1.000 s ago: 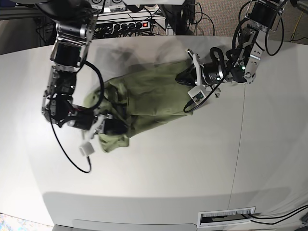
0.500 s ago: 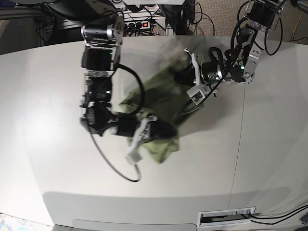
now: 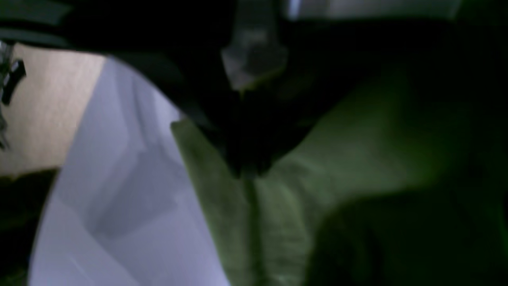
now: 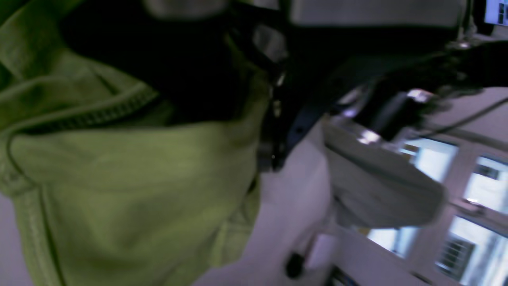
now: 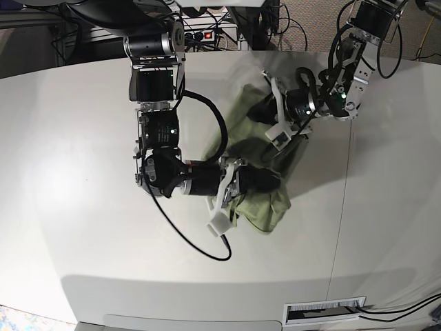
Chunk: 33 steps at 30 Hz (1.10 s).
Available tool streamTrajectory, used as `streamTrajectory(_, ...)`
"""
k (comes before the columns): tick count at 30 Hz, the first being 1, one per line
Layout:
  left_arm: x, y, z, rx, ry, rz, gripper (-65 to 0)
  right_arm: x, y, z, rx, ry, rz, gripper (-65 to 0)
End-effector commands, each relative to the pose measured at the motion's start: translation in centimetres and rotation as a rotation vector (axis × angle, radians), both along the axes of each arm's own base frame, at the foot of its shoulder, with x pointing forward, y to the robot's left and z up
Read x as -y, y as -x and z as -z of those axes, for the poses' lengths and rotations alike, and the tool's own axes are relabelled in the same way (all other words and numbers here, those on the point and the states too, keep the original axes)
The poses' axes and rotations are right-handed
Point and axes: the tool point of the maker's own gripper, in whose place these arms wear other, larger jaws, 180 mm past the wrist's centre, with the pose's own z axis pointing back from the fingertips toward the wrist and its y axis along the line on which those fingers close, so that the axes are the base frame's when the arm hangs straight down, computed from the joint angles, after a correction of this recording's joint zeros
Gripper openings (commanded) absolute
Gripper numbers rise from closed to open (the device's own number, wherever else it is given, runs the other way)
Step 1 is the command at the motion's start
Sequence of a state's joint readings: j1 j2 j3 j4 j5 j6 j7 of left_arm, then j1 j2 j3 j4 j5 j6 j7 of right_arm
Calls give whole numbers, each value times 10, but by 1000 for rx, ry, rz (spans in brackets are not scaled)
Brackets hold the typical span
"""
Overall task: Fold the T-shirt properly
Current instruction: 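Lift the bundle edge with the right gripper and fold it onto the left gripper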
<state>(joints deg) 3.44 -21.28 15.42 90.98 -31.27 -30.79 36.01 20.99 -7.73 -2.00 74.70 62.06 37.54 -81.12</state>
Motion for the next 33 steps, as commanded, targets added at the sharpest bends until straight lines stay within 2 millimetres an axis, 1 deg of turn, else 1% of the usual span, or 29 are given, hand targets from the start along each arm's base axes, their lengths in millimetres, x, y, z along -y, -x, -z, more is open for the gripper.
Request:
streamTrajectory(1, -3, -6, -4, 21, -11, -5, -650, -5, -9, -26, 60, -60, 3, -650)
streamTrajectory(3, -4, -6, -3, 21, -14, -5, -650, -6, -8, -34, 71, -107, -5, -650)
streamTrajectory(6, -4, -7, -3, 23, -17, -5, -650, -8, -5, -52, 93, -203, -20, -650)
streamTrajectory(7, -4, -7, -3, 23, -17, -5, -650, -8, -5, -53, 93, -213, -21, -650)
streamTrajectory(10, -4, -7, -4, 25, -15, -6, -650, -8, -4, -52, 87, -216, -20, -650)
streamTrajectory(13, -3, -11, -7, 41, -2, -11, -650, -8, 0, -46, 71, -213, -19, -650)
streamTrajectory(17, -3, -17, -11, 57, -1, -12, -650, -10, 11, -33, 35, -211, -24, -650)
streamTrajectory(21, -3, -21, -14, 67, -1, -11, -650, -16, 20, -26, 13, -207, -46, -650)
streamTrajectory(26, -3, -22, -15, 71, -3, -10, -650, -18, 22, -26, 14, -201, -55, -650)
streamTrajectory(30, -7, -28, -27, 100, 3, -22, -650, -18, 22, -25, 14, -200, -54, -650)
streamTrajectory(33, -12, -30, -34, 89, 5, -35, -650, -15, 19, -27, 16, -204, -43, -650)
